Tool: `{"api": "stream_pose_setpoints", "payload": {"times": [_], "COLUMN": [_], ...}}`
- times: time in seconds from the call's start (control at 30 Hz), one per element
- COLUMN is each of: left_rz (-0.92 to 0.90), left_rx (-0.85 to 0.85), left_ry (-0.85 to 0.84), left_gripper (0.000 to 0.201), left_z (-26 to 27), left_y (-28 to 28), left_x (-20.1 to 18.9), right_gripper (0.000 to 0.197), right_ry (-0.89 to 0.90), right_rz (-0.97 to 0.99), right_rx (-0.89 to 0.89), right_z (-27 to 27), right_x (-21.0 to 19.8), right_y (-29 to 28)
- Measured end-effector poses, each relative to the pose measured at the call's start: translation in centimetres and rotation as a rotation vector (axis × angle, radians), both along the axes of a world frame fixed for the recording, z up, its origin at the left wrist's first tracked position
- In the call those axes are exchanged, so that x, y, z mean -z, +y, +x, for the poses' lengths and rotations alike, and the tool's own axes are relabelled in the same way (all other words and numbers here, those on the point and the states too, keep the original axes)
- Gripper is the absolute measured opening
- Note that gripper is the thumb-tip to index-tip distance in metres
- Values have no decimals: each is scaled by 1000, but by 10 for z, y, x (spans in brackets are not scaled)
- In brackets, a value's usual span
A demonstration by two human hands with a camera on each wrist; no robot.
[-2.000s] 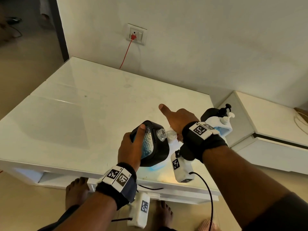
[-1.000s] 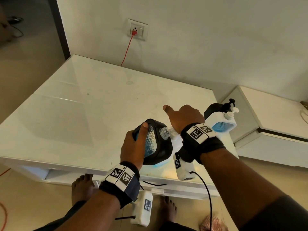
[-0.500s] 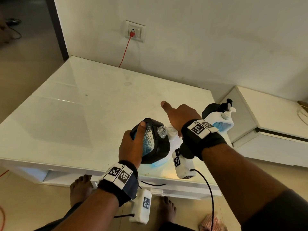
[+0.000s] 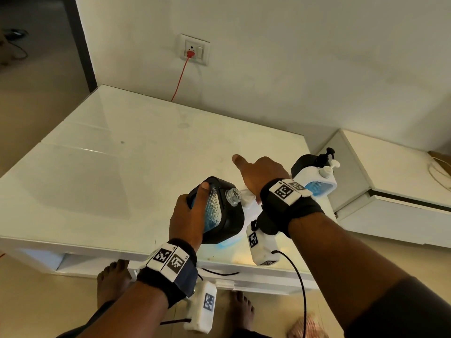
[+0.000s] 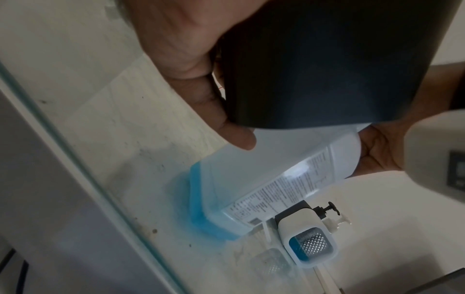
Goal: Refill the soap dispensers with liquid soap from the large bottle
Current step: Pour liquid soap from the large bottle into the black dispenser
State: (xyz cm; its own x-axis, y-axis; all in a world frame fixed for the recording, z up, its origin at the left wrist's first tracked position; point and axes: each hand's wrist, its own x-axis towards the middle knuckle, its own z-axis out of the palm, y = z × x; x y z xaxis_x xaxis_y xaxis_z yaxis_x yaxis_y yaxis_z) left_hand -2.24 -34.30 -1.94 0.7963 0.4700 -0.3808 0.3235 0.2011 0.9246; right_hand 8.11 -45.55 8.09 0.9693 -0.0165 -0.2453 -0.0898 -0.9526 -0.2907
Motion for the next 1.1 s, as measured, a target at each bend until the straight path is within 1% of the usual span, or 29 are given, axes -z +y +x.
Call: {"api": "stream_pose_setpoints", "payload": {"times": [0.03,0.1,0.13,0.2,0.23,0.27,0.33,0.4,0.53,0.6,0.67,0.7,0.77,0.83,0.9,0.97,1.1], "left_rz": [3,-8,-12,-7,-4,-7,-12,-14,-19,-4,5,4,3,-7,-15,-22,-13], "left_rx": [-2,-11,-18,-24,-19,-14,-8,-1,-9,-11,-11,-11,-11,-12,-13,-18,-16], "left_ry": [2,7,8,6,4,1,-6,-13,-16,-14,-19,-24,-23,-23,-25,-24,-29], "left_gripper": [90,94,91,78,76,81,98,105,108,104,101,103,107,103,101,101,109], "left_z": [1,2,2,3,4,4,2,2,1,2,1,2,3,3,4,3,2], "left_y": [0,0,1,2,2,2,2,2,2,2,2,2,2,2,2,2,1], "left_x": [0,1,1,2,3,3,2,1,-1,0,1,1,3,2,2,3,5], "right_gripper": [72,75,75,74,72,71,66,61,58,61,72,76,80,80,77,69,55], "right_ry": [27,50,45,16,-1,-19,-58,-88,-106,-99,-49,-13,36,37,-5,-58,-104], "right_rz": [11,17,17,9,2,-3,-16,-17,-15,-25,-19,-8,9,28,30,32,16], "right_rx": [-11,-35,-45,-50,-46,-42,-30,-18,3,3,-9,-23,-48,-42,-25,0,33], "right_z": [2,3,3,3,2,2,1,-2,-7,-7,-3,0,3,2,1,-2,-6], "right_x": [-2,-5,-6,-4,-3,-1,3,5,4,4,3,1,-2,-4,-2,0,3], "right_y": [1,2,3,1,0,0,0,0,-1,0,0,0,1,2,1,0,0]}}
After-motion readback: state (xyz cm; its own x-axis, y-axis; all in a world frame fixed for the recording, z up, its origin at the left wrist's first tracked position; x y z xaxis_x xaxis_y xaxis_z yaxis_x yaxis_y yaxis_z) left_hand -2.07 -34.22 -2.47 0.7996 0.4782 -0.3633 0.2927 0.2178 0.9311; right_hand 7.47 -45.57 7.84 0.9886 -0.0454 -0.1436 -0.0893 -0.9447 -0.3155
